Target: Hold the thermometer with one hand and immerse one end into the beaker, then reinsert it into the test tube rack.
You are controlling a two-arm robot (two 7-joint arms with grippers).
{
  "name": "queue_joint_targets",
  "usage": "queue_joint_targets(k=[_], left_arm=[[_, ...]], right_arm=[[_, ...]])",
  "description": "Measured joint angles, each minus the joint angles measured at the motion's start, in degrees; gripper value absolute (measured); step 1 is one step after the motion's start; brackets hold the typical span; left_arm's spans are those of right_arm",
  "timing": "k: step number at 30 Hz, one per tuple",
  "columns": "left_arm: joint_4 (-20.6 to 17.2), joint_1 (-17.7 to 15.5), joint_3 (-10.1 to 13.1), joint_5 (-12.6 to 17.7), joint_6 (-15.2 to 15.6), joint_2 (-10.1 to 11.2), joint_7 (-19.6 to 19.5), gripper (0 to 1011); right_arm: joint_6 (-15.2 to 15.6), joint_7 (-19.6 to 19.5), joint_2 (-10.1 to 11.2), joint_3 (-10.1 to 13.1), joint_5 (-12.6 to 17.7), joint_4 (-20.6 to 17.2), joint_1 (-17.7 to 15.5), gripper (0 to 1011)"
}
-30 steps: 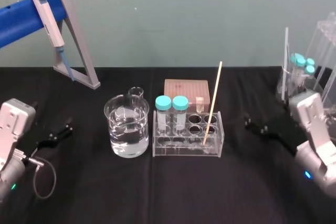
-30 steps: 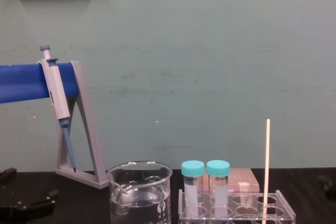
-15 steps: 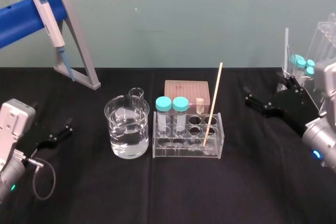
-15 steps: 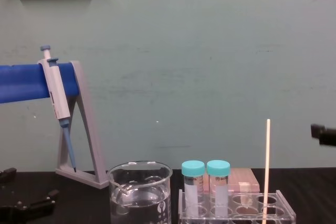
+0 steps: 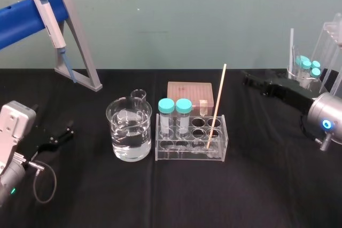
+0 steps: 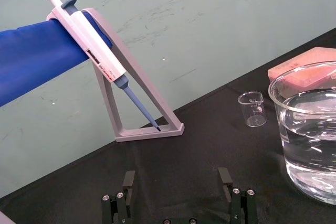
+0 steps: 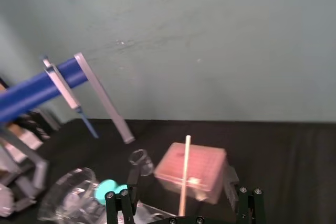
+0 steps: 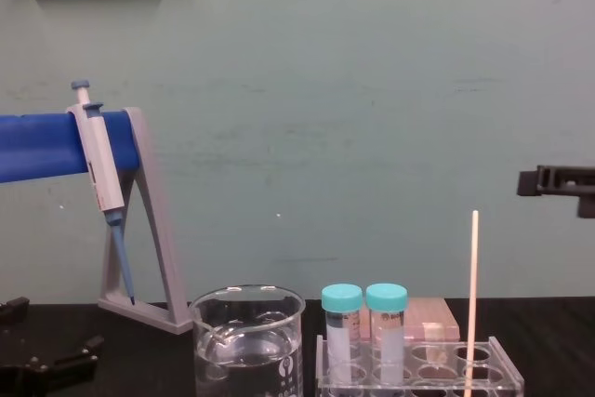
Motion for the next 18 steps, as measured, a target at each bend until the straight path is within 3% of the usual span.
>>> queue_joint_targets(k=[7, 10, 18], left_arm=[[0.0, 0.0, 0.0, 0.0, 0.0, 0.0, 0.0, 1004], [0.0, 0.0, 0.0, 0.0, 0.0, 0.0, 0.0, 1004], [0.0, 0.0, 0.0, 0.0, 0.0, 0.0, 0.0, 1004]], right_arm=[[7.4, 0.3, -1.9, 0.0, 7.0, 4.9, 4.5, 1003], [8.9, 0.2, -2.4, -1.0, 8.0, 7.2, 6.2, 1003], [9.4, 0.2, -3.7, -4.5, 8.0, 12.8, 9.7, 1003]])
